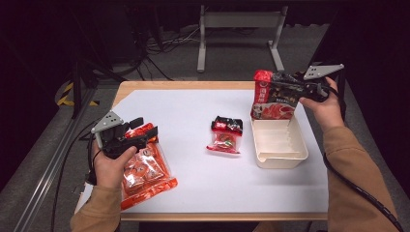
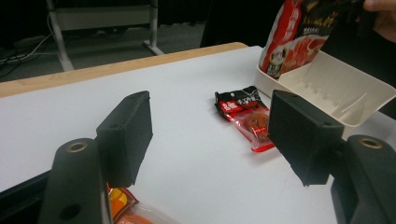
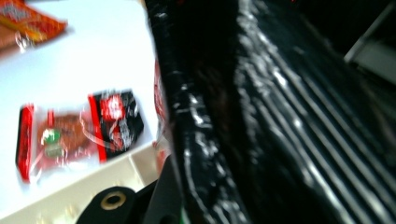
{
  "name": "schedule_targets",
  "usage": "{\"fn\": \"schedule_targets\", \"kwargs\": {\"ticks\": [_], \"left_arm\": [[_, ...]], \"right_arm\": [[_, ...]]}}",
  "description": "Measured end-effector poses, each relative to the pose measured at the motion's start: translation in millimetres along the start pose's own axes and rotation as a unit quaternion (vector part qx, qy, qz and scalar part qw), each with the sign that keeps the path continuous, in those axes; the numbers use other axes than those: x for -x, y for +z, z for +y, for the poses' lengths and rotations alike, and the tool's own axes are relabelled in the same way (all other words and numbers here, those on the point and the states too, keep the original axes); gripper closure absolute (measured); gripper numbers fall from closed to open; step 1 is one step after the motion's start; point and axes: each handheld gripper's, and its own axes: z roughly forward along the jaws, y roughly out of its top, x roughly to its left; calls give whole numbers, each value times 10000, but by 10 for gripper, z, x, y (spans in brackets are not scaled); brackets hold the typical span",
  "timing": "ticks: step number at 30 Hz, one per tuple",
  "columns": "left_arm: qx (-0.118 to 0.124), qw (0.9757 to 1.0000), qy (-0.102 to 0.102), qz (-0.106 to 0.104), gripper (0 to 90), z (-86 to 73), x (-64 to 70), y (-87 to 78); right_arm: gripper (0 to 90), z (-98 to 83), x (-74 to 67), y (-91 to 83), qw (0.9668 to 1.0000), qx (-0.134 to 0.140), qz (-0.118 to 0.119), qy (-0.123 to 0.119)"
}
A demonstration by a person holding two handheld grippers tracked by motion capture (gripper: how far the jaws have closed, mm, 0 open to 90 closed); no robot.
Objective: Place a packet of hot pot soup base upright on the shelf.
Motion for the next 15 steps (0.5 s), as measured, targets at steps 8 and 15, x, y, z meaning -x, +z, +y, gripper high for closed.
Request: {"fn": "schedule_targets", "kwargs": {"ticks": [8, 15], "left_arm": [[-40, 10000, -44, 8, 318, -15, -23, 18], [-72, 10000, -21, 41, 305, -15, -38, 8]], "right_arm": [[791, -164, -16, 113, 9996, 82, -28, 260], [758, -260, -6, 107, 9988, 54, -165, 457]]}}
